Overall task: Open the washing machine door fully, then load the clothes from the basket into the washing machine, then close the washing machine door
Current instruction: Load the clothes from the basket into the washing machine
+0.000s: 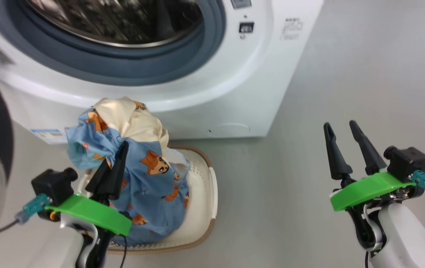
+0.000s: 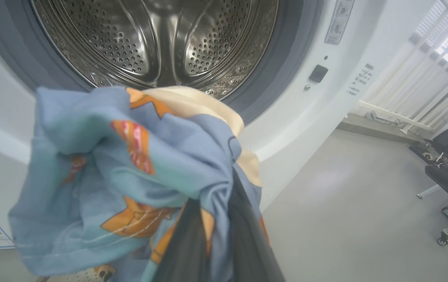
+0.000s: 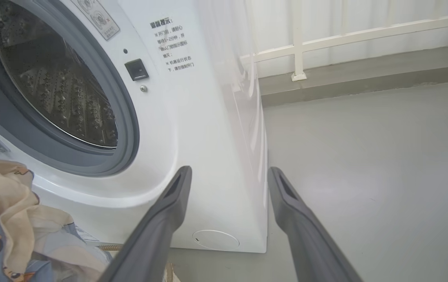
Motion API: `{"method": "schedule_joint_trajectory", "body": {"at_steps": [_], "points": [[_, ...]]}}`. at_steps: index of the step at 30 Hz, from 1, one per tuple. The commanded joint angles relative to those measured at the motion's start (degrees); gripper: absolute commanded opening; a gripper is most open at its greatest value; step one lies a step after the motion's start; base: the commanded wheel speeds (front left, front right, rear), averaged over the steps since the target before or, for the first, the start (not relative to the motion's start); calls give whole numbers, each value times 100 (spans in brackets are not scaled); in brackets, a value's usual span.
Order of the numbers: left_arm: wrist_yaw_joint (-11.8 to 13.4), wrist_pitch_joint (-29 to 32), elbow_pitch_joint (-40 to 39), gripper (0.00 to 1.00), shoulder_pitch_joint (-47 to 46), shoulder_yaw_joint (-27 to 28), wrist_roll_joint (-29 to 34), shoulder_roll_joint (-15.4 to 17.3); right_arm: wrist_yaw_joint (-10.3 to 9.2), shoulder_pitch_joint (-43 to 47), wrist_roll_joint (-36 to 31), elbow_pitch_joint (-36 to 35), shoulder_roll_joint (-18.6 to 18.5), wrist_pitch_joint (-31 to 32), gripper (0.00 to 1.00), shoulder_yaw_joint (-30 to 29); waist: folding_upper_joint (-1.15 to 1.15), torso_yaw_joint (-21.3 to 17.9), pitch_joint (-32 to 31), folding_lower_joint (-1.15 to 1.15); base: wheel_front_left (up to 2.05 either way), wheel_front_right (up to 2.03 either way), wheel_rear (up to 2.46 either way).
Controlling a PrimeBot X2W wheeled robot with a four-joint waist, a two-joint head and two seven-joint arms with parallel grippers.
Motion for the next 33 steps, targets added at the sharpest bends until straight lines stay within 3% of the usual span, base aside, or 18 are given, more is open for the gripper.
{"method": "schedule_joint_trajectory", "body": {"at_steps": [1,15,33], "points": [[55,-77,-329,0,152,398,172,80,32,153,92,-98,-70,-46,100,104,0,275,-480,1,0,0,0],[268,-77,-1100,0,728,905,648,53,32,480,249,-85,-267,-46,100,175,0,334,-882,1,0,0,0],[468,-1,-1384,0,559,872,863,235,32,416,186,-154,-294,-46,100,206,0,89,-704,1,0,0,0]]}}
